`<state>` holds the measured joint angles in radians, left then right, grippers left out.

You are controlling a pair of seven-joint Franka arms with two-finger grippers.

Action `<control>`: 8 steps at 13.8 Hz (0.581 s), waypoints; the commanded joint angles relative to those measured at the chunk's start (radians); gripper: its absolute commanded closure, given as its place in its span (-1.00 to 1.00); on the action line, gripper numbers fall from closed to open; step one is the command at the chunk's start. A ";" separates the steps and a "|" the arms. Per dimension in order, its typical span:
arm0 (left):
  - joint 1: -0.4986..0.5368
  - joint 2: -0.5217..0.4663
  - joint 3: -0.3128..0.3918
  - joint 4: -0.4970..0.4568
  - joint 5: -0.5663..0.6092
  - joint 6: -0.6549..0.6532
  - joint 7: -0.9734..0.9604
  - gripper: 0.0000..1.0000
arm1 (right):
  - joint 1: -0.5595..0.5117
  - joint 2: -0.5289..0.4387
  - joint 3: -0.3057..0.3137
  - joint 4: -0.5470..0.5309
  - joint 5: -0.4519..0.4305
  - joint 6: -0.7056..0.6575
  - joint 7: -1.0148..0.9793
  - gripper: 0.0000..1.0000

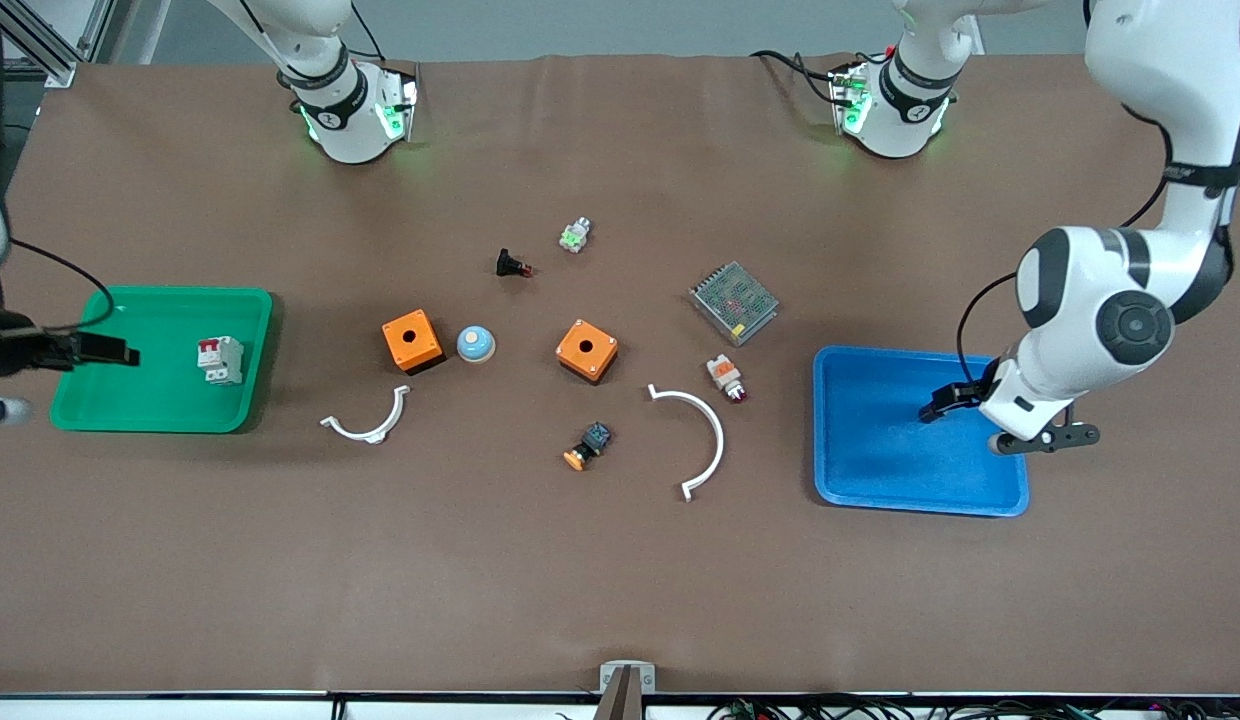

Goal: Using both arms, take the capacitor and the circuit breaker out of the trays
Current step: 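Reach the right gripper to the breaker while the left gripper reaches the capacitor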

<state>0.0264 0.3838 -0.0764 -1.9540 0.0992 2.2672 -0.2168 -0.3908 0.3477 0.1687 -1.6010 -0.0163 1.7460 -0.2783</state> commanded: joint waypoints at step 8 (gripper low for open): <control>0.020 0.121 -0.020 -0.017 0.000 0.123 0.001 -0.48 | -0.042 0.033 0.006 -0.401 -0.082 0.414 -0.035 -1.00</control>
<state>0.0389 0.4841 -0.0857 -1.9678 0.0992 2.3563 -0.2168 -0.4133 0.4072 0.1613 -1.9488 -0.0679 2.1434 -0.3055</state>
